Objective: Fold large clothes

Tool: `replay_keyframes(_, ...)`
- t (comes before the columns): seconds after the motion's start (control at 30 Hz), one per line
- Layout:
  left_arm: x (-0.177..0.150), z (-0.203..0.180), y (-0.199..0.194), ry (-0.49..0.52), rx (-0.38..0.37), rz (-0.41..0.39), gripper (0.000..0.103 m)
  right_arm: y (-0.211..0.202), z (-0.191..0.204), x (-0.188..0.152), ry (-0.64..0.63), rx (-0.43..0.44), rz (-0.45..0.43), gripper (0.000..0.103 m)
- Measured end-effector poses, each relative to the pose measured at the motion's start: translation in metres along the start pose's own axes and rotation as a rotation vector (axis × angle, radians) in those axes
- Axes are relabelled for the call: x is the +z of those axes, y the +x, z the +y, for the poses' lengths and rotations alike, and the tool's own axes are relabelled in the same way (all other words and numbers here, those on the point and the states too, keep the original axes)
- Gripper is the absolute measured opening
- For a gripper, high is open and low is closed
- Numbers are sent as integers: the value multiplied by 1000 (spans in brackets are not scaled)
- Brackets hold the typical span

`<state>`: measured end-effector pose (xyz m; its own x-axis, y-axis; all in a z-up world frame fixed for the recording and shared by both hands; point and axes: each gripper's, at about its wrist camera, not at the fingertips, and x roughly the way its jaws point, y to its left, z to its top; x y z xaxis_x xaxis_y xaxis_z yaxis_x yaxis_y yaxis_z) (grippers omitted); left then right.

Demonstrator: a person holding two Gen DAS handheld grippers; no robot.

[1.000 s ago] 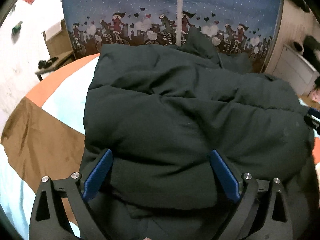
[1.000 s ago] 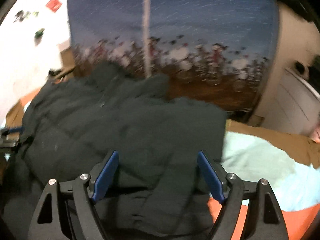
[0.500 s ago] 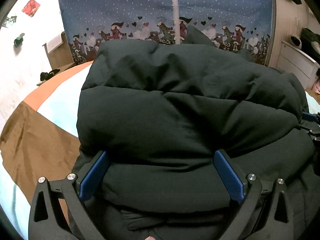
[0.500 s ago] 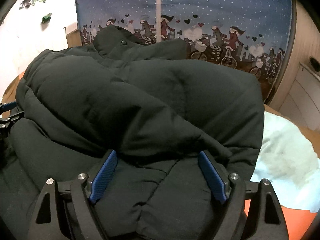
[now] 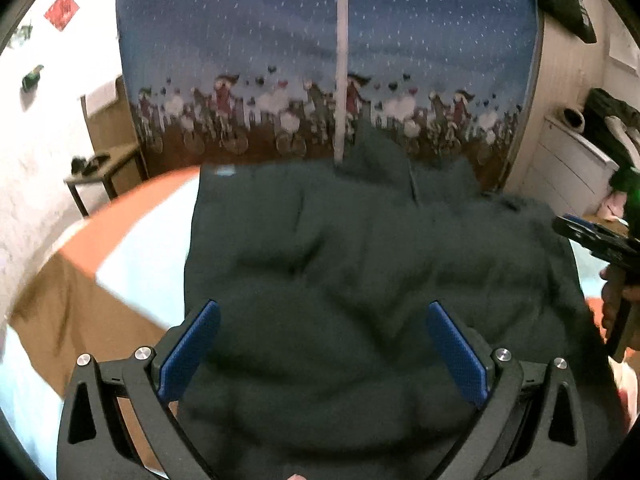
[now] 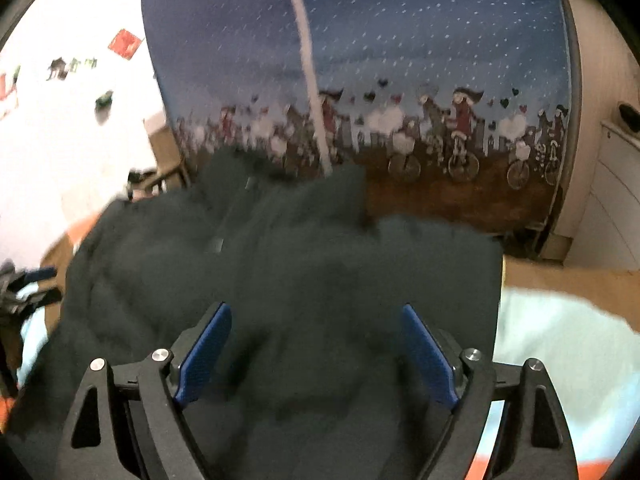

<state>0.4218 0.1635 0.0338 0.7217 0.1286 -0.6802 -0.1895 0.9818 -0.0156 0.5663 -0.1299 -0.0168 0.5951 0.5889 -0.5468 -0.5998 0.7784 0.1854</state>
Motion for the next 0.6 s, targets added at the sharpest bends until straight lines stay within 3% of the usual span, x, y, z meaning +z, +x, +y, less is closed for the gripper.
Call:
replay_keyframes(0.1,44,-12,30,-14,40,-13,102,44,-11,38,105,9,28,88)
replay_keyframes(0.27,107,-11,95,-123,14,30,102,109,-31,78,307,24,71,88)
replay_keyframes(0.4,144,-8,142,-235,-32,91,102,140,-44,85,399,-28,94,88)
replay_keyframes(0.47,156,-10,158,-241,-41,115,102,149,-49,84,432,-42,92,88)
replay_keyframes(0.6,167,-9,181,-307,-24,131,102,163,-56,80,451,-64,104,84)
